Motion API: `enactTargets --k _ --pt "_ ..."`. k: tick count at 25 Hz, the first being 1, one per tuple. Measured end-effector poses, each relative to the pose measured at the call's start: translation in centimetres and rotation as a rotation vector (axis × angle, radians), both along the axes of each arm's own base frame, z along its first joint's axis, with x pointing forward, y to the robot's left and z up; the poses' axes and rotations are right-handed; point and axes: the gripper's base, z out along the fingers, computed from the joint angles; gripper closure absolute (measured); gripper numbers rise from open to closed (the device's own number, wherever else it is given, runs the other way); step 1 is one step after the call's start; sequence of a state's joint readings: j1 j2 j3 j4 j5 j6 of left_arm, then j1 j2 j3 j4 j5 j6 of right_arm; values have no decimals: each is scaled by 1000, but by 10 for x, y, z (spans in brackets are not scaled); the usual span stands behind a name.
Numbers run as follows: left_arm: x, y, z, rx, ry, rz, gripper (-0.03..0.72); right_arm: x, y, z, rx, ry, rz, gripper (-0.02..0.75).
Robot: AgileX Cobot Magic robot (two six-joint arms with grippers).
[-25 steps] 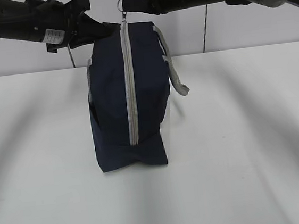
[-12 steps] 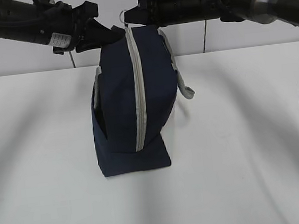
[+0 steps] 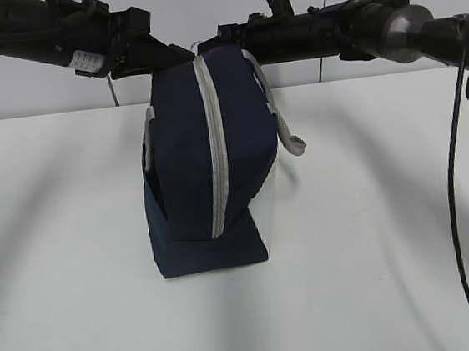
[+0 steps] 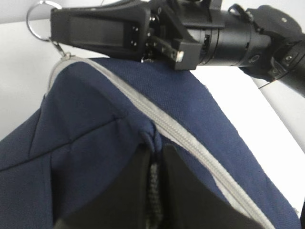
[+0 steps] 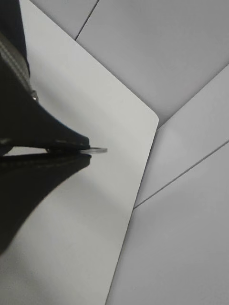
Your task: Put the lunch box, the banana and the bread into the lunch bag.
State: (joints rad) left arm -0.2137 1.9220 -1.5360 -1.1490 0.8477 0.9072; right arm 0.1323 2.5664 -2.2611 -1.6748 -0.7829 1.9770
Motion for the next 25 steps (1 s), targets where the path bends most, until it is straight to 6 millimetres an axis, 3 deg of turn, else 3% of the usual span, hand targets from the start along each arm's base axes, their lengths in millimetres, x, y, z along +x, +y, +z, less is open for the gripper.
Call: enactTargets --k 11,25 --pt "0 2 0 40 -22 -5 659 2 2 -31 -2 77 6 754" --pt "-1 2 0 40 -23 -8 656 1 2 -36 -35 82 20 750"
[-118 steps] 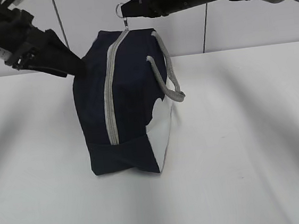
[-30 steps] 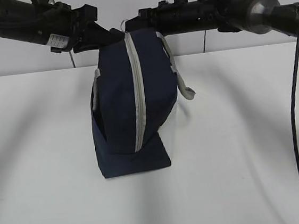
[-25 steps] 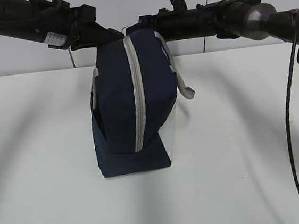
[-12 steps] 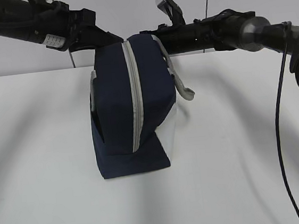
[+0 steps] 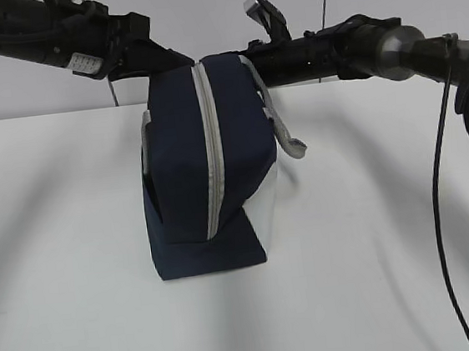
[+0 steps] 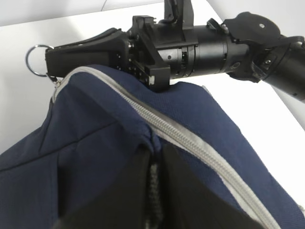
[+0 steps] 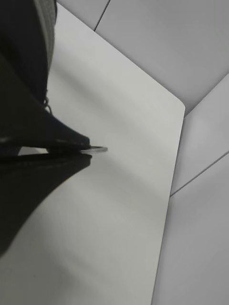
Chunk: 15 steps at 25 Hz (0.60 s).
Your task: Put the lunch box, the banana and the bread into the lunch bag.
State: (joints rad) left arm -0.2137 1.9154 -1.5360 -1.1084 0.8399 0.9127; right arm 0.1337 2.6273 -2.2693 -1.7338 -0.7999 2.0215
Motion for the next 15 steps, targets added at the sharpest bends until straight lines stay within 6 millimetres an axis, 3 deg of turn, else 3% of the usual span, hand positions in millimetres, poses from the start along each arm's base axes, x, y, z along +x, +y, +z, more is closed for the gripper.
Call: enactTargets --k 4,9,12,15 --pt "-1 0 2 -7 8 -3 601 0 -2 -1 -18 -2 1 642" --pt "-5 -1 6 -20 13 -19 326 2 -8 10 -92 -55 11 288" --pt "-3 4 7 -33 33 2 225 -1 -9 36 -114 -106 31 208" --pt "1 18 7 -40 59 48 202 -7 -10 68 -111 -161 42 190"
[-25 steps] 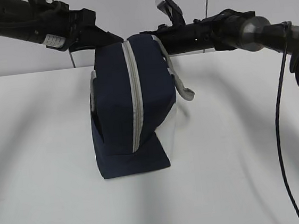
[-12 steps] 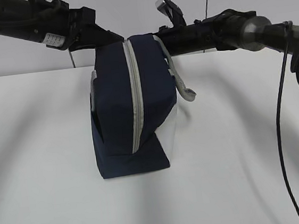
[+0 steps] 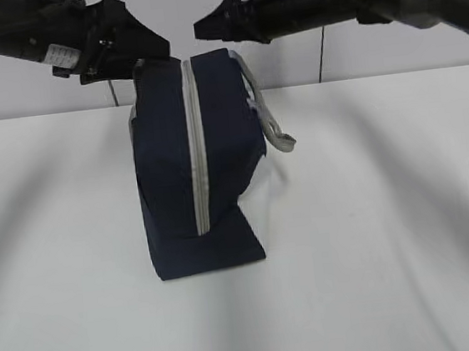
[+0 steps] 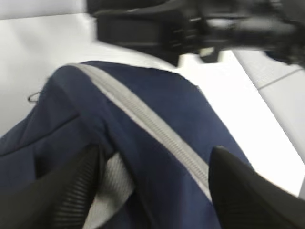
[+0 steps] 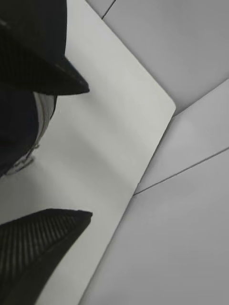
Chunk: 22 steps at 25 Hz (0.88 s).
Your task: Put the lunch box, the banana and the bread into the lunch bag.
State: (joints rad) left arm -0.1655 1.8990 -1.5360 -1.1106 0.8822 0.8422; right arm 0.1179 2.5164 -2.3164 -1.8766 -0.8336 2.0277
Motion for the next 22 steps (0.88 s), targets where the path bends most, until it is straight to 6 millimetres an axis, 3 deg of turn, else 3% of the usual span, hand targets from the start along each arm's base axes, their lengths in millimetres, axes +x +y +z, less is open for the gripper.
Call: enactTargets --k 6,11,17,22 --pt "-1 29 5 85 67 101 215 -23 -2 65 -13 -112 22 187" --pt "-21 39 33 192 52 140 220 -55 -7 91 -58 -139 15 206" --pt "-48 51 58 300 105 191 236 -105 -14 101 -180 -187 -96 208" --pt "-75 48 77 372 119 155 284 -155 0 85 -359 -248 -221 208"
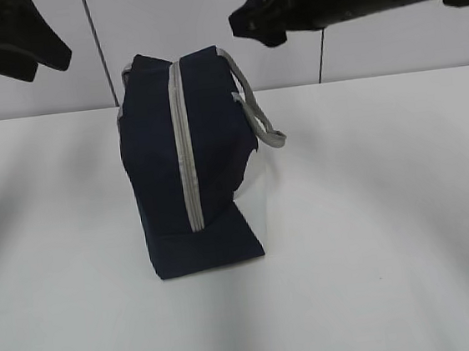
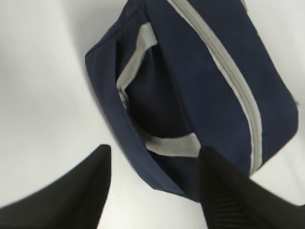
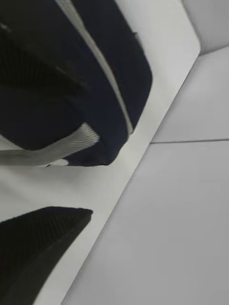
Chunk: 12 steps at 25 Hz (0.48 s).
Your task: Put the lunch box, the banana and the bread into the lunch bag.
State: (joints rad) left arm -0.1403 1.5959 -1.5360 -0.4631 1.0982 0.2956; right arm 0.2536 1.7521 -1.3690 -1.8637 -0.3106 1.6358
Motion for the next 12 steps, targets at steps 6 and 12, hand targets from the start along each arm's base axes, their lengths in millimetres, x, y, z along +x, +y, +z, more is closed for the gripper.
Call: enactTargets --k 6,12 --pt "-45 -1 29 37 -65 -10 289 -48 13 -16 -139 -41 -87 208" --pt "-98 5 22 28 -74 -11 291 -73 -2 -41 -197 13 -163 219"
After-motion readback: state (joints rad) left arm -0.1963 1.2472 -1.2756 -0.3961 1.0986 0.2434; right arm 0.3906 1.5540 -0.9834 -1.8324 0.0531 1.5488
